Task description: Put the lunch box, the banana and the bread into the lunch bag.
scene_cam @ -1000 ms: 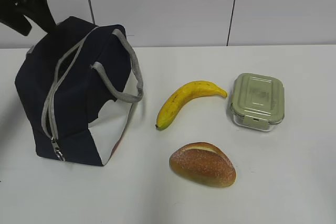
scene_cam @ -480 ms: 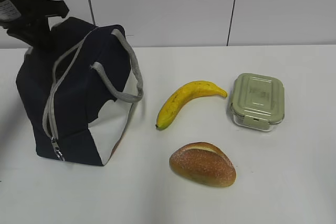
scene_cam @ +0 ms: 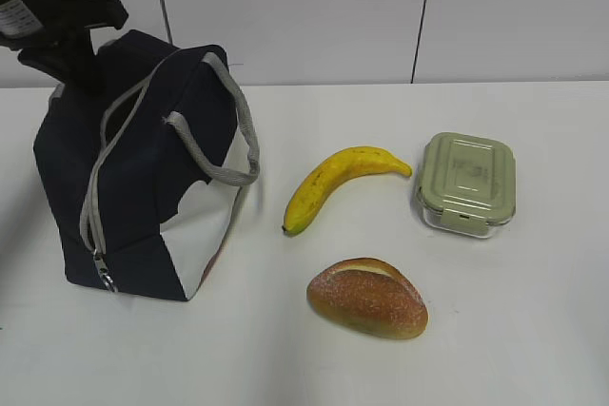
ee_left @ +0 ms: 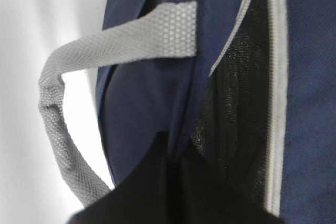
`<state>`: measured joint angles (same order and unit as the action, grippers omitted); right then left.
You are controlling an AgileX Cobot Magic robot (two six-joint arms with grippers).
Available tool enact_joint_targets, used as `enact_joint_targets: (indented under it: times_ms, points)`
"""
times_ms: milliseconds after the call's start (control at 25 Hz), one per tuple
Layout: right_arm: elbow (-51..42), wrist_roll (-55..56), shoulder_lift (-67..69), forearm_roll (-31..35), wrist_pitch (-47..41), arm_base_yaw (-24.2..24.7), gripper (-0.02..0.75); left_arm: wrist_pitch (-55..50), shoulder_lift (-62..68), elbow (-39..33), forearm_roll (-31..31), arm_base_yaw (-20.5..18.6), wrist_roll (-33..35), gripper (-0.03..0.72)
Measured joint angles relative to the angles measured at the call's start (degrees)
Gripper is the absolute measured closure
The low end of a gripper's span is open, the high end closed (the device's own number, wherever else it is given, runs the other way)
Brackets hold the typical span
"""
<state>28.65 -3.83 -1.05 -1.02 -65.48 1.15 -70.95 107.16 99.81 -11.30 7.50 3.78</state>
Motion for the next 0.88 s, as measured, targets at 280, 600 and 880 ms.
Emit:
enact_joint_targets:
  times_ms: [280,600,880]
  points:
    - [0.0,0.0,0.0,0.0,0.0,0.0,0.229,0.0,0.0,0.0,-0.85,0.0,0.0,0.691]
    - [0.0,0.0,0.0,0.0,0.0,0.0,0.229,-0.05,0.0,0.0,-0.97,0.0,0.0,0.691]
    - [0.0,0.0,0.0,0.34,0.12,0.0,0.229,-0.05,0.0,0.0,-1.03,0.0,0.0,0.691]
